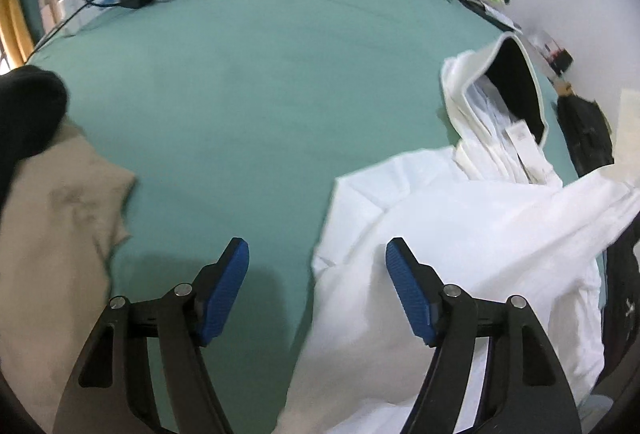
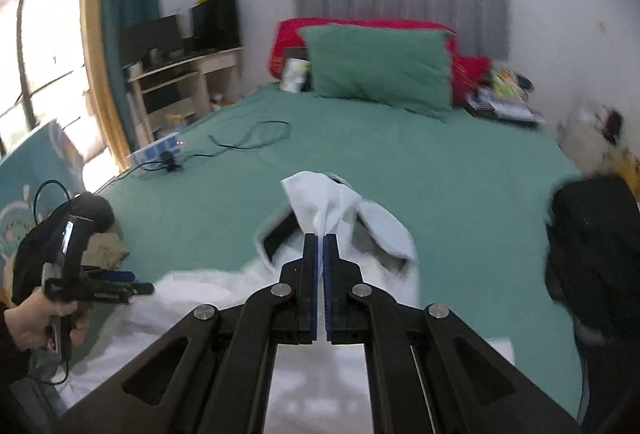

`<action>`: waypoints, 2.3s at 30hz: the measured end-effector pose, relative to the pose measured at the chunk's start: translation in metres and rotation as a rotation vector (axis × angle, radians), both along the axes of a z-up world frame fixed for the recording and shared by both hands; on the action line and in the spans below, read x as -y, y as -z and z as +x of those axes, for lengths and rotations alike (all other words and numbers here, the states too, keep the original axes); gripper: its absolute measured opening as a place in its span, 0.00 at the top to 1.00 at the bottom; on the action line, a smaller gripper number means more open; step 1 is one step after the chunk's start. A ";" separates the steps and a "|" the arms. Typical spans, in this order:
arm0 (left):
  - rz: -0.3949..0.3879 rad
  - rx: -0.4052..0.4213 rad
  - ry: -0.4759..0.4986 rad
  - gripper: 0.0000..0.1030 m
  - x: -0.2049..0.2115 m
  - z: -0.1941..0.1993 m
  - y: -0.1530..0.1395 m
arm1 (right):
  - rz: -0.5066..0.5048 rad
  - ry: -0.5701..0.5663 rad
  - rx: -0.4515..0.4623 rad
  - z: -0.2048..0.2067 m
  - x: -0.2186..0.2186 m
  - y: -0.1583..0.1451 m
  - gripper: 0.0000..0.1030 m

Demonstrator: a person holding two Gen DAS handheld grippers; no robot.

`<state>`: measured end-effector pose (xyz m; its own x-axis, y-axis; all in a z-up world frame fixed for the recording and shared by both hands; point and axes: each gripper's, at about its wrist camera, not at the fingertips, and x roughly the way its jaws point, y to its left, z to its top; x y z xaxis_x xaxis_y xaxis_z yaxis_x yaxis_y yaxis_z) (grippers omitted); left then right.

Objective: Fold large clothes

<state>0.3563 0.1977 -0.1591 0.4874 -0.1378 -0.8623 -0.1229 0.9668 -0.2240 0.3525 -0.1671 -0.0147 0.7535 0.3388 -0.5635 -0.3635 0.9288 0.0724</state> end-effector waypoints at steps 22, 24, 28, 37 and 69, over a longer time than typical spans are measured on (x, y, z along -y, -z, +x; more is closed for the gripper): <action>0.223 0.175 0.108 0.97 0.051 -0.005 -0.004 | 0.250 0.221 -0.363 -0.005 0.161 0.150 0.88; 0.217 0.176 0.090 0.97 0.046 -0.002 -0.006 | 0.217 0.159 -0.400 -0.002 0.152 0.161 0.88; 0.189 0.105 0.088 0.97 0.040 0.005 0.010 | 0.130 0.141 -0.397 -0.001 0.130 0.176 0.97; 0.197 0.104 0.126 0.96 0.045 0.008 0.004 | 0.031 0.295 -0.299 -0.005 0.155 0.155 0.99; 0.107 0.151 -0.096 0.30 -0.043 0.008 -0.035 | -0.389 -0.104 -0.118 0.171 -0.078 0.113 0.97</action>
